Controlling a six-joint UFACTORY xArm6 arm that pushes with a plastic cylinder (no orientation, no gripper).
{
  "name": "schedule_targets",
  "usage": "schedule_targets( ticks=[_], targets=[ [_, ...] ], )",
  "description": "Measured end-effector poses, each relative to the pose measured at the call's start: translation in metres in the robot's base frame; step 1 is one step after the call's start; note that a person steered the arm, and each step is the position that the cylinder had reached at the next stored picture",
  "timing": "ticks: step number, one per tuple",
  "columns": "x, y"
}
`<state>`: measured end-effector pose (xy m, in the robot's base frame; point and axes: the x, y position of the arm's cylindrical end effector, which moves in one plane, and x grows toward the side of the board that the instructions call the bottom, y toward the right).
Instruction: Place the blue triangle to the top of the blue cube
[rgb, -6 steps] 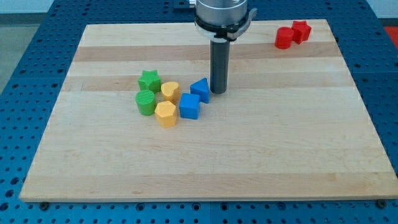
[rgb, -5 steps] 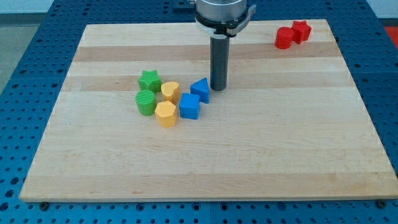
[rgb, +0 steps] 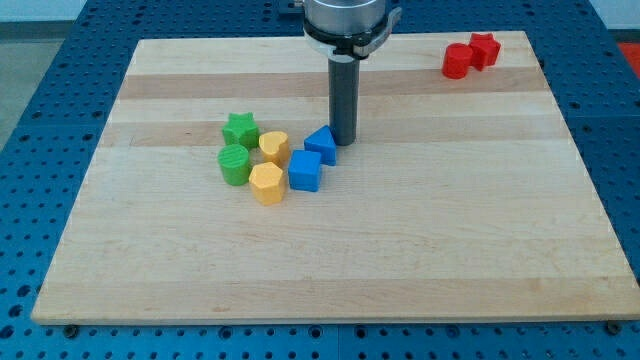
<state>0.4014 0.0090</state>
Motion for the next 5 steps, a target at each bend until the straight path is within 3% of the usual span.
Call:
schedule_targets(
  ticks=[5],
  targets=[
    [-0.018, 0.031]
  ],
)
